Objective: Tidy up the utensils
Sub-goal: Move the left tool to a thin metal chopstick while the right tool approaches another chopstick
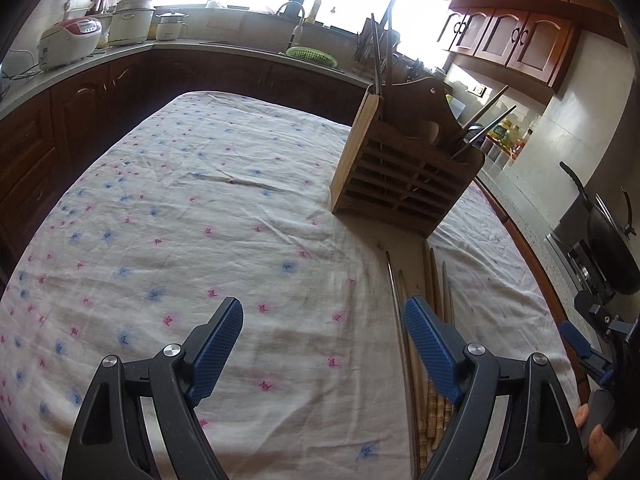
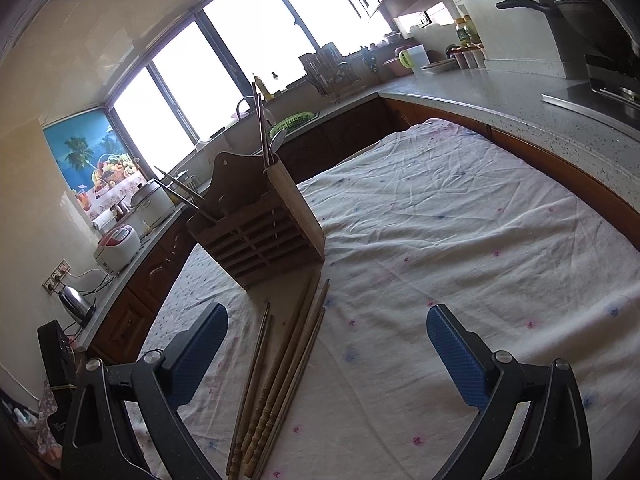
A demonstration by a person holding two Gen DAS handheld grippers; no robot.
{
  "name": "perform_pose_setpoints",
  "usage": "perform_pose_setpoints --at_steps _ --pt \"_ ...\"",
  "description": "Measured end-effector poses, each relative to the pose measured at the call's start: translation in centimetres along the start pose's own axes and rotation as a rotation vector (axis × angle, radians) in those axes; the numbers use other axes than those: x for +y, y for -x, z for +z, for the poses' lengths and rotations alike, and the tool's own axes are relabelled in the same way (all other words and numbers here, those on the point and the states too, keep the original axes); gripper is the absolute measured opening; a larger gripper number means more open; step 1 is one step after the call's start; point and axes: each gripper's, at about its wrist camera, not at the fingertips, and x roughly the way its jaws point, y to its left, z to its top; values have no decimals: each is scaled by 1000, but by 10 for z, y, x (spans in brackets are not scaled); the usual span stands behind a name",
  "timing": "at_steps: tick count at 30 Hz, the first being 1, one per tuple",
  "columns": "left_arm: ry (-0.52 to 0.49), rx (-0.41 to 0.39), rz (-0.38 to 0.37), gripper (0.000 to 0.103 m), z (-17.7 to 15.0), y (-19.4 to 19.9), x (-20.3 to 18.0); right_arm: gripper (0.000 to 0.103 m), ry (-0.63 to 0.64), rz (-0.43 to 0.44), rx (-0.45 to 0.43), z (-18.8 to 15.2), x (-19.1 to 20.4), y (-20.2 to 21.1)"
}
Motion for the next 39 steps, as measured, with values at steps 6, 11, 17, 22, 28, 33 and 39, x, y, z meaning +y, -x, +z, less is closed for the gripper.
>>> perform_pose_setpoints --at_steps 6,11,17,22,28,33,39 --pt "-15 29 7 83 3 -12 -7 101 -3 -8 7 1 -2 -3" --pt "-36 65 14 83 7 -26 -16 101 1 -12 22 3 -3 -9" --pt "-121 124 26 79 18 -58 -42 92 9 -37 36 6 -6 -14" --pt "-191 184 42 65 30 -98 -63 75 -9 -46 56 10 -11 -18" --pt "-313 222 109 51 30 -138 -84 74 -14 -57 69 15 -17 -22" --pt "-395 206 120 40 17 -132 -79 72 26 -52 135 15 -10 -42" --pt "-441 198 79 24 7 -102 -46 56 133 -35 265 4 18 -93"
